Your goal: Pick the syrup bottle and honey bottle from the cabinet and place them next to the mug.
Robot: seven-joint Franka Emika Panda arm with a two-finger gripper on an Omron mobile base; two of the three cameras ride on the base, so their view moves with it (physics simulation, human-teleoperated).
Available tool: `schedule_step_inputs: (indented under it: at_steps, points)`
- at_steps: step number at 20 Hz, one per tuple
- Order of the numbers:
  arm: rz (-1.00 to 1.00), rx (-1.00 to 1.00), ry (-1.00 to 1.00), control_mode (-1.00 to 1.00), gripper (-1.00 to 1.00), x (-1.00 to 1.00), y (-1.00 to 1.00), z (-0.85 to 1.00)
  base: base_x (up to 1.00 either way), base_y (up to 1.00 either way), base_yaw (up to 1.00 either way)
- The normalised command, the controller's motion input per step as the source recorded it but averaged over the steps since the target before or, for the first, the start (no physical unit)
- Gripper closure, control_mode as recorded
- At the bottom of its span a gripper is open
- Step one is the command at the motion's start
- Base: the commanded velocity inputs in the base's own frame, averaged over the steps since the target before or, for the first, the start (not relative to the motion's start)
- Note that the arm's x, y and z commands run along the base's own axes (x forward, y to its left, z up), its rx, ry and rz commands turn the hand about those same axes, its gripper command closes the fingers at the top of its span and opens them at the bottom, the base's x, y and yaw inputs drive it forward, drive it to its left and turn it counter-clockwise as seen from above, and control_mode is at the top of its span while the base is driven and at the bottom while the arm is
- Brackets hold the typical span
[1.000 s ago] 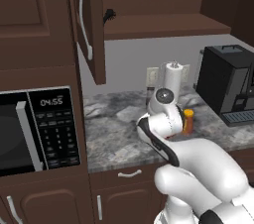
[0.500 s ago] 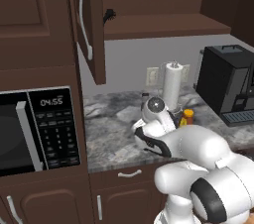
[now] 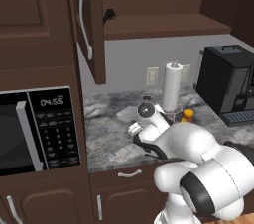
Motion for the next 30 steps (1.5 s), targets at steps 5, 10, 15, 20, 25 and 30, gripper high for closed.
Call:
schedule_step_inputs:
  at_steps: [5, 10, 15, 20, 25, 30]
  points:
    - [-0.16, -0.04, -0.05, -1.00, 1.00, 0.00, 0.00, -0.32, 0.00, 0.00, 0.00]
    - [-0.06, -0.10, -0.13, -1.00, 1.00, 0.01, 0.00, -0.41, 0.00, 0.00, 0.00]
    - [-0.02, -0.11, -0.12, -1.00, 1.00, -0.02, 0.02, -0.24, 0.00, 0.00, 0.00]
    - [-0.03, -0.01, -0.01, -1.00, 1.00, -0.20, 0.00, -0.01, 0.00, 0.00, 0.00]
    - [-0.03, 0.00, -0.04, -1.00, 1.00, -0.12, 0.00, 0.00, 0.00, 0.00, 0.00]
    - [-0.04, 0.00, -0.05, -1.00, 1.00, 0.00, 0.00, -0.01, 0.00, 0.00, 0.00]
